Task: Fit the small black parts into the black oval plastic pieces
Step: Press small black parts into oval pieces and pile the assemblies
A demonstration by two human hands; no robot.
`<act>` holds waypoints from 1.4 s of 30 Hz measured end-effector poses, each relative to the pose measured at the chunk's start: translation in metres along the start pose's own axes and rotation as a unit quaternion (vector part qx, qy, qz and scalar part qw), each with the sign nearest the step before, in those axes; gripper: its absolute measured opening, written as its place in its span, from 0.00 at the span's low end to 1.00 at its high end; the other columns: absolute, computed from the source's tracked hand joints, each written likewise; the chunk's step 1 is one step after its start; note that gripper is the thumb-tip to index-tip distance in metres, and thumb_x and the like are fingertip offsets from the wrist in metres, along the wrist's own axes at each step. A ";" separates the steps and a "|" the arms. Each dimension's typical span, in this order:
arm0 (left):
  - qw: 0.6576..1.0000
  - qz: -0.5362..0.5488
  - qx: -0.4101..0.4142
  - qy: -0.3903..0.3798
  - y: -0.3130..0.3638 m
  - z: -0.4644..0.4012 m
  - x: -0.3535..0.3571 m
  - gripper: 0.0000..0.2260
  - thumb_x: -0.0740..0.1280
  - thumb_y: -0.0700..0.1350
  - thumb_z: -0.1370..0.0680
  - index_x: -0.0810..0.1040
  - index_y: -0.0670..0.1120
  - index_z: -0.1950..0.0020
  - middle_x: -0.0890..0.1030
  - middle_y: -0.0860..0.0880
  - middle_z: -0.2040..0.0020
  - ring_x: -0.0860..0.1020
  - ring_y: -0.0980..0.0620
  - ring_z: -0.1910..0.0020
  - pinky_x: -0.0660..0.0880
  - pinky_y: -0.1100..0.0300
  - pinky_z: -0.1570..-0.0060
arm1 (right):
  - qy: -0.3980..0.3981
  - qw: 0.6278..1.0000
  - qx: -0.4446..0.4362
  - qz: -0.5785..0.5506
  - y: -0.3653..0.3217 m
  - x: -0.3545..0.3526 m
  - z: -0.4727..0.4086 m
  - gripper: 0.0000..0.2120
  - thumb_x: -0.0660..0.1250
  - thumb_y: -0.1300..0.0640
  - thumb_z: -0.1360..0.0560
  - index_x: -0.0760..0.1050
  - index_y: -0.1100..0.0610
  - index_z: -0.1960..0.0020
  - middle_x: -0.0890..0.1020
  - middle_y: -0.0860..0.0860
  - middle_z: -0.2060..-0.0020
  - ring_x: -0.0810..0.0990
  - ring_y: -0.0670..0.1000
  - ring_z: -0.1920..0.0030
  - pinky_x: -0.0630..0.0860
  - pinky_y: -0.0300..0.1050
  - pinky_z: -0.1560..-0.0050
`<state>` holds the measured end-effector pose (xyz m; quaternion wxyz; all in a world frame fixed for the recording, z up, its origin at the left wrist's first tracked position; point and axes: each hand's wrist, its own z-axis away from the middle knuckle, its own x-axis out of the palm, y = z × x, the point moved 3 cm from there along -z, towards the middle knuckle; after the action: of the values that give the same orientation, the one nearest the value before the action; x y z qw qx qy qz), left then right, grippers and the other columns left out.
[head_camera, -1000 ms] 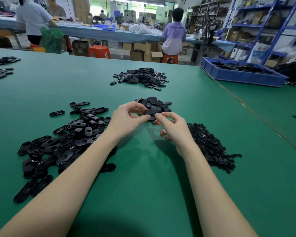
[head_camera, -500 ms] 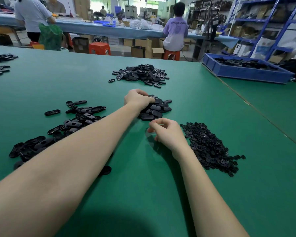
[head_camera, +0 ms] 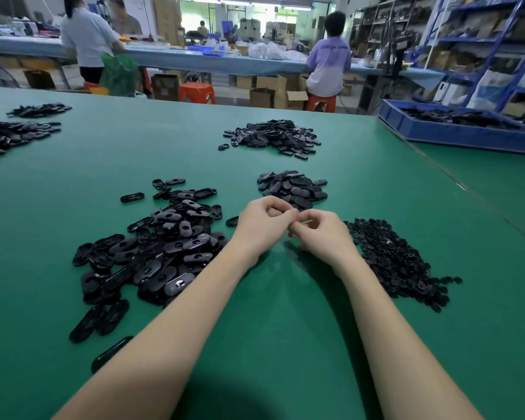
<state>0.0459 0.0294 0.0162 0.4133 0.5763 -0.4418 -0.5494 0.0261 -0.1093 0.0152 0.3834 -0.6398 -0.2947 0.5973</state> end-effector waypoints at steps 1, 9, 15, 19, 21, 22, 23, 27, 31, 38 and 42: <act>1.000 -0.005 0.008 0.001 0.003 0.001 -0.004 0.01 0.72 0.49 0.26 0.82 0.53 0.58 0.74 0.61 0.76 0.71 0.63 0.74 0.66 0.67 0.70 | -0.001 1.000 -0.004 -0.002 -0.001 0.000 0.000 0.06 0.71 0.47 0.28 0.83 0.48 0.57 0.87 0.46 0.62 0.86 0.52 0.59 0.82 0.55 0.46; 0.896 -0.430 0.102 0.046 0.011 -0.017 -0.071 0.14 0.62 0.44 0.20 0.78 0.51 0.35 0.80 0.50 0.38 0.73 0.49 0.35 0.72 0.51 0.36 | -0.033 0.999 -0.026 -0.006 -0.006 0.000 0.004 0.05 0.72 0.48 0.26 0.83 0.48 0.57 0.87 0.45 0.62 0.80 0.44 0.69 0.82 0.54 0.46; 0.849 -0.528 -0.012 -0.028 -0.016 -0.022 -0.097 0.23 0.62 0.48 0.20 0.69 0.49 0.24 0.68 0.47 0.23 0.57 0.45 0.21 0.59 0.42 0.26 | -0.061 0.997 -0.018 0.032 -0.009 0.002 0.006 0.08 0.73 0.43 0.27 0.83 0.48 0.56 0.87 0.45 0.60 0.83 0.48 0.60 0.80 0.55 0.42; 0.887 -0.462 -0.002 0.019 -0.017 -0.022 -0.105 0.21 0.69 0.51 0.22 0.75 0.54 0.30 0.79 0.52 0.34 0.71 0.47 0.31 0.68 0.48 0.32 | -0.063 0.997 -0.017 0.032 -0.009 0.001 0.007 0.09 0.73 0.43 0.27 0.83 0.48 0.55 0.87 0.45 0.60 0.83 0.49 0.59 0.80 0.56 0.41; 0.899 -0.436 0.011 0.039 -0.016 -0.021 -0.107 0.21 0.72 0.51 0.24 0.75 0.55 0.32 0.81 0.55 0.39 0.74 0.48 0.35 0.69 0.49 0.35 | -0.065 0.997 -0.017 0.029 -0.008 0.001 0.007 0.09 0.73 0.43 0.27 0.83 0.48 0.55 0.87 0.44 0.60 0.83 0.48 0.58 0.80 0.56 0.41; 0.902 -0.429 0.016 0.046 -0.016 -0.020 -0.108 0.22 0.73 0.51 0.25 0.75 0.56 0.32 0.81 0.55 0.42 0.74 0.49 0.36 0.69 0.50 0.35 | -0.066 0.997 -0.016 0.028 -0.008 0.001 0.007 0.09 0.73 0.43 0.27 0.83 0.48 0.55 0.87 0.44 0.60 0.83 0.48 0.58 0.80 0.56 0.40; 0.903 -0.425 0.023 0.054 -0.015 -0.019 -0.108 0.22 0.74 0.52 0.26 0.75 0.56 0.33 0.81 0.56 0.43 0.74 0.49 0.37 0.68 0.50 0.36 | -0.066 0.997 -0.016 0.028 -0.007 0.001 0.006 0.09 0.73 0.43 0.27 0.83 0.48 0.55 0.87 0.43 0.61 0.83 0.48 0.58 0.80 0.55 0.40; 0.908 -0.404 0.072 0.080 -0.005 -0.014 -0.104 0.24 0.74 0.53 0.28 0.74 0.55 0.34 0.81 0.57 0.46 0.74 0.49 0.38 0.69 0.48 0.35 | -0.071 0.997 -0.026 0.013 -0.007 0.000 0.006 0.07 0.72 0.45 0.26 0.83 0.48 0.54 0.87 0.44 0.61 0.82 0.46 0.64 0.80 0.48 0.48; 0.921 -0.350 0.158 0.066 0.011 -0.007 -0.081 0.24 0.75 0.52 0.28 0.74 0.54 0.34 0.81 0.57 0.46 0.73 0.50 0.38 0.69 0.47 0.35 | -0.078 0.997 -0.016 -0.013 -0.007 -0.010 0.003 0.05 0.71 0.50 0.24 0.82 0.50 0.53 0.87 0.44 0.61 0.81 0.46 0.69 0.78 0.42 0.57; 0.922 -0.273 0.274 -0.033 0.024 0.019 -0.013 0.22 0.77 0.49 0.28 0.78 0.52 0.35 0.81 0.54 0.44 0.73 0.55 0.40 0.69 0.59 0.38 | -0.011 0.995 0.034 0.089 0.009 -0.067 -0.004 0.08 0.67 0.53 0.22 0.84 0.49 0.56 0.87 0.41 0.63 0.81 0.45 0.66 0.75 0.40 0.62; 0.918 -0.269 0.287 -0.055 0.022 0.026 0.002 0.21 0.76 0.49 0.28 0.78 0.52 0.36 0.81 0.55 0.43 0.72 0.56 0.39 0.69 0.60 0.37 | 0.041 0.975 0.075 0.207 0.018 -0.098 0.000 0.06 0.68 0.52 0.25 0.84 0.45 0.55 0.86 0.45 0.54 0.82 0.51 0.48 0.79 0.49 0.43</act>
<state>0.0188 0.0218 0.0356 0.0421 0.7360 -0.4307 -0.5207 0.0138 -0.2002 0.0527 0.3100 -0.6801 -0.0939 0.6577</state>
